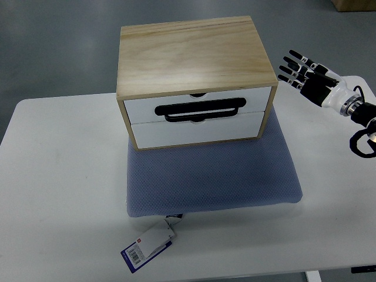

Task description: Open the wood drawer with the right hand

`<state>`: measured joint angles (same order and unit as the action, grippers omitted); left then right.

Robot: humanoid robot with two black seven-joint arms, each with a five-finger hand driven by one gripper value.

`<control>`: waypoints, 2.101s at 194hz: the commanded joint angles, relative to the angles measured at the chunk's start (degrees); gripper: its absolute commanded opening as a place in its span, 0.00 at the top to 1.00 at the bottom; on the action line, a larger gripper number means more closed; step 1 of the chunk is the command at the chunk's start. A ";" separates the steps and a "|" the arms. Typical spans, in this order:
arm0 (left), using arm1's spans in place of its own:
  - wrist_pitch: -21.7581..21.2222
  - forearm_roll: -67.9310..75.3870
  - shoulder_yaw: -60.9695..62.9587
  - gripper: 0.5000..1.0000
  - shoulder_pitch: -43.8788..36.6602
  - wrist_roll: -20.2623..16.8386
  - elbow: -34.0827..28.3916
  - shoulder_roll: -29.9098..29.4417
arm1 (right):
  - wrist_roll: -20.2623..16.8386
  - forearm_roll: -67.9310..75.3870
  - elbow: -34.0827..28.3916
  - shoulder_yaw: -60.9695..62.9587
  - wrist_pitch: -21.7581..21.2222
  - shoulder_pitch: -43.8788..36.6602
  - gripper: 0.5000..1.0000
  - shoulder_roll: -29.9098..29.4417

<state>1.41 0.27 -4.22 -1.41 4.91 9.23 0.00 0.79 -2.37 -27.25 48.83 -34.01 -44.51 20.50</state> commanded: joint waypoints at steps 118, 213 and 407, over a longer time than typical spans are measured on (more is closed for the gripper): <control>-0.45 -0.10 0.00 0.00 0.18 -0.26 -0.35 0.00 | 0.18 0.44 0.18 0.57 3.43 0.13 0.12 1.12; -0.45 -0.10 0.00 0.00 0.18 -0.26 -0.53 0.00 | 0.70 0.08 0.71 0.39 7.21 0.30 0.12 3.49; -0.45 -0.10 0.00 0.00 0.18 -0.26 -0.53 0.00 | 18.63 -12.92 -25.31 -17.80 17.84 -5.67 0.12 28.45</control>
<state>0.97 0.18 -4.22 -1.23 4.67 8.72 0.00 19.04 -14.93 -48.28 32.39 -16.05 -48.76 44.94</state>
